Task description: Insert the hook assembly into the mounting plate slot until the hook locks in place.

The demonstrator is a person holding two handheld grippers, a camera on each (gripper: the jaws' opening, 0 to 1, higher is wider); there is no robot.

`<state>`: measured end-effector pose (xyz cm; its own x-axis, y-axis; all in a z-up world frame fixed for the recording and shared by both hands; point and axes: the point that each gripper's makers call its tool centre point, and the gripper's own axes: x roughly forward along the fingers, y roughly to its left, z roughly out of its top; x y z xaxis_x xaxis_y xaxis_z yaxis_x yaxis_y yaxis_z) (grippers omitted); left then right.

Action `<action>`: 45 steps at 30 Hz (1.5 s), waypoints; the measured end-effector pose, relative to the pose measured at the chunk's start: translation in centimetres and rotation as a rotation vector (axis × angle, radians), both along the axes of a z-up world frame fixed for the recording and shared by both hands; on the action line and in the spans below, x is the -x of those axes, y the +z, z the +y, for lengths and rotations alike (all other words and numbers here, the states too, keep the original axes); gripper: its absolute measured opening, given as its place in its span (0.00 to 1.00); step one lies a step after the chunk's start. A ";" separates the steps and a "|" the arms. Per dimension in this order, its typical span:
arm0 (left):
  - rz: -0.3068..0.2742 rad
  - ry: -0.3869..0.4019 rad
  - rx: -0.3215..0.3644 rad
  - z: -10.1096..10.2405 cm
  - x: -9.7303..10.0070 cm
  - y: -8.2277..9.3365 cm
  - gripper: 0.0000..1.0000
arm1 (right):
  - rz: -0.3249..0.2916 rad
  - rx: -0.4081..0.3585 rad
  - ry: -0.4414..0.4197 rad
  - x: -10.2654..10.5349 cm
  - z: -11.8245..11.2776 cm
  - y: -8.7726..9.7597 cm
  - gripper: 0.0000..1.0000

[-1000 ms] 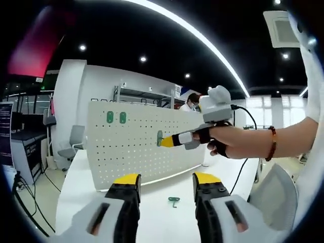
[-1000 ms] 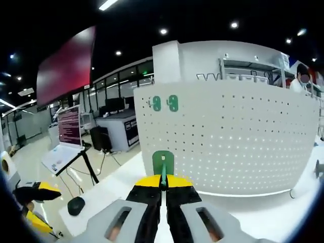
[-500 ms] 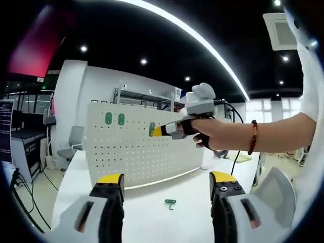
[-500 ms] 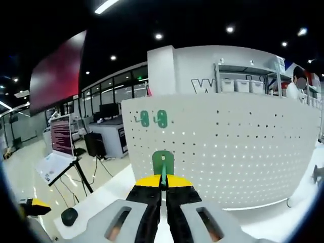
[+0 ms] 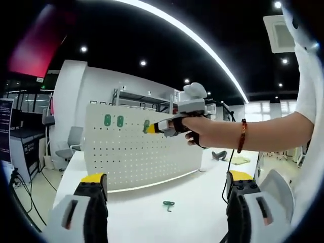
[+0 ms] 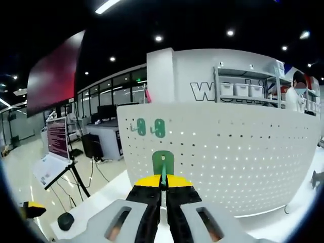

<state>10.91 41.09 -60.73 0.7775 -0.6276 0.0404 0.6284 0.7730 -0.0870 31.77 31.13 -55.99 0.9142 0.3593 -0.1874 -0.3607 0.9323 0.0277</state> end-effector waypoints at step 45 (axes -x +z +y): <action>-0.030 -0.006 -0.002 1.7 -0.4 -0.1 0.94 | -0.008 -0.026 -0.110 -6.0 0.6 2.2 0.01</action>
<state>11.30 42.75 -60.82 0.7724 -0.6321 0.0623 0.6352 0.7695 -0.0670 37.73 31.70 -53.81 0.9498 0.2615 -0.1718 -0.2567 0.9652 0.0499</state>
